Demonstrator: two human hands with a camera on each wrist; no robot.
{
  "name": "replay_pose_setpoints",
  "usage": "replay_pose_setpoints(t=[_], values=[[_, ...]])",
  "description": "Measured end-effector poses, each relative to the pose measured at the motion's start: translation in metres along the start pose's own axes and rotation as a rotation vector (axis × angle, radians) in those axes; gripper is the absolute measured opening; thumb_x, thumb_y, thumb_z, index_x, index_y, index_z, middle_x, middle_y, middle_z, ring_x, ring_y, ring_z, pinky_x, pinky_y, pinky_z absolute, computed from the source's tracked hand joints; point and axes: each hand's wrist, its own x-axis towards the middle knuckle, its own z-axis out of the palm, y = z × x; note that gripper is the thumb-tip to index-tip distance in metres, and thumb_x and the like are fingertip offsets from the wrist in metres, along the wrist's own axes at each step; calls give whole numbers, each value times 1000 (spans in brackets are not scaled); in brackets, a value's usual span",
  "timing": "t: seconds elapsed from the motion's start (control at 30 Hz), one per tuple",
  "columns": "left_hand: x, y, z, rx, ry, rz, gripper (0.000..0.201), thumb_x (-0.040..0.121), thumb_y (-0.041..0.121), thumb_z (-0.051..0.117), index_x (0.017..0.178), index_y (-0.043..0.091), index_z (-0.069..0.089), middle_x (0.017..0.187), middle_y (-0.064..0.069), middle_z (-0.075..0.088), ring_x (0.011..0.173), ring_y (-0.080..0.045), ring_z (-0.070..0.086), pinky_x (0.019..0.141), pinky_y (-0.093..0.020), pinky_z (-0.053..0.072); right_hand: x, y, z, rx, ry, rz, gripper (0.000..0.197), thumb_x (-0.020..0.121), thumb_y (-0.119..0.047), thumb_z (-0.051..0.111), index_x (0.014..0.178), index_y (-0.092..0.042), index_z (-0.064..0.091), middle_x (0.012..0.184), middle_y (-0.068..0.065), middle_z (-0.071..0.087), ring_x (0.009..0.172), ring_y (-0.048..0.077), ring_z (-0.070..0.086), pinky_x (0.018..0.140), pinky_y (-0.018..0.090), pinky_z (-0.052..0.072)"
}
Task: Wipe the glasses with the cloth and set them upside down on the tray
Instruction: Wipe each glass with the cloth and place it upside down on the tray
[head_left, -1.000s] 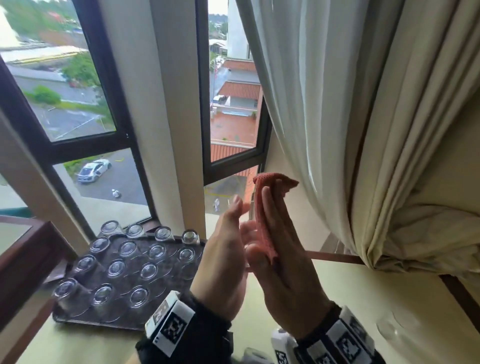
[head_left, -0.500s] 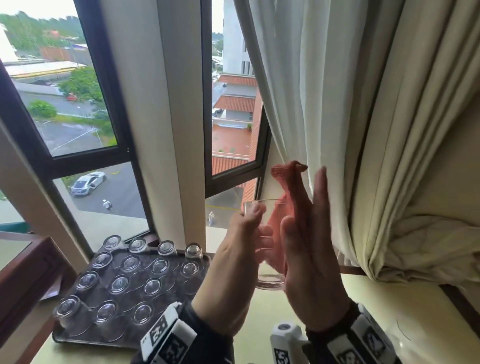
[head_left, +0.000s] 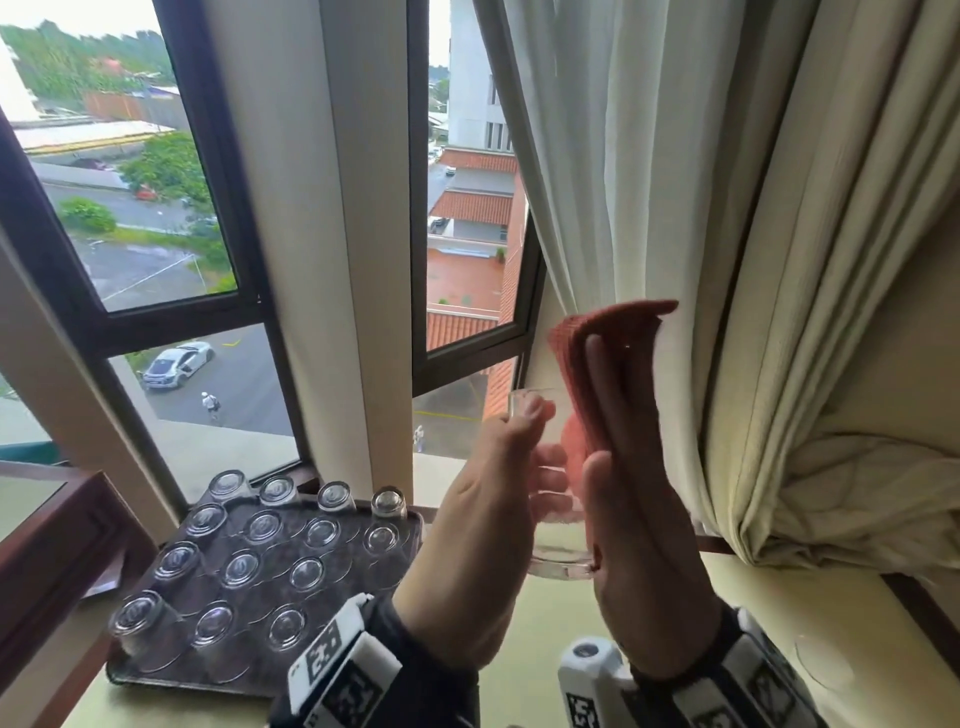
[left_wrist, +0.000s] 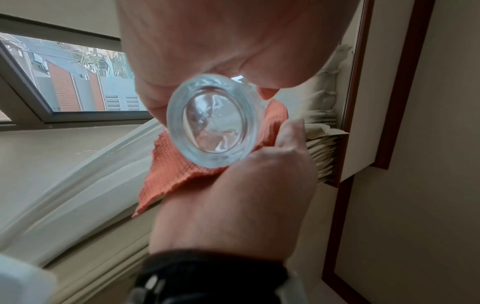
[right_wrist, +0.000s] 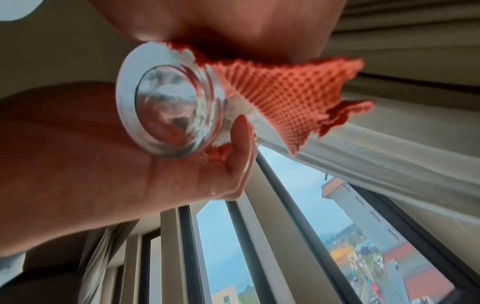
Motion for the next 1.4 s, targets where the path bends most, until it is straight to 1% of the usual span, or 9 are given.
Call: replay_pose_setpoints(t=[0.23,0.43,0.53,0.6,0.73,0.87,1.1,1.23,1.4], values=[[19,23,-10,-44,117,93,59,88,68,57,128,28,72,124,-22,71,115,-39,70,108,-61,50,-50,11,14,-48,-7,-87,54,110,-36,33,159,-16,19,167,5,20,151,29,29,122,34,27],[0,7,11,-70,34,5,52,86,65,59,118,28,74,98,-17,67,87,-28,66,82,-47,53,-21,10,-6,217,95,301,87,94,-72,42,158,-14,29,148,6,54,108,46,66,85,74,50],[2,6,21,-69,59,7,56,88,61,55,123,20,72,111,-30,68,97,-41,68,91,-55,54,-19,9,-13,129,74,219,67,98,-67,39,150,-25,44,143,10,58,127,22,61,105,47,50],[8,14,21,-95,77,29,63,91,61,54,121,8,70,113,-23,67,100,-39,66,94,-53,49,-29,6,-13,91,36,320,66,86,-84,39,118,-34,66,112,12,70,98,-3,67,88,19,55],[22,32,15,-16,92,104,89,79,76,68,131,5,57,106,-19,69,94,-38,69,102,-64,55,-53,4,-4,61,-34,496,70,67,-100,34,109,-55,66,90,-22,74,75,17,66,83,57,59],[19,27,20,109,20,71,98,69,63,89,120,-8,44,82,-6,67,60,-11,67,63,-23,58,-42,14,3,339,83,433,95,83,-84,45,155,-22,36,146,0,57,136,24,54,107,61,44],[5,5,35,137,-9,65,49,96,56,57,129,21,61,111,4,77,100,-4,74,80,-13,56,-7,7,-18,201,231,364,102,76,-92,43,149,-21,46,146,-2,57,138,14,51,118,42,39],[15,11,24,102,68,54,66,94,81,50,128,27,70,130,-15,69,123,-35,64,111,-53,50,-33,18,-6,7,80,209,61,97,-72,30,141,-37,55,144,15,55,137,19,51,117,59,33],[16,21,19,108,26,111,65,88,70,46,129,21,60,99,-11,70,87,-15,73,76,-25,59,-42,26,-2,248,65,475,92,79,-91,39,151,-33,37,149,-12,53,139,13,49,114,53,41]])
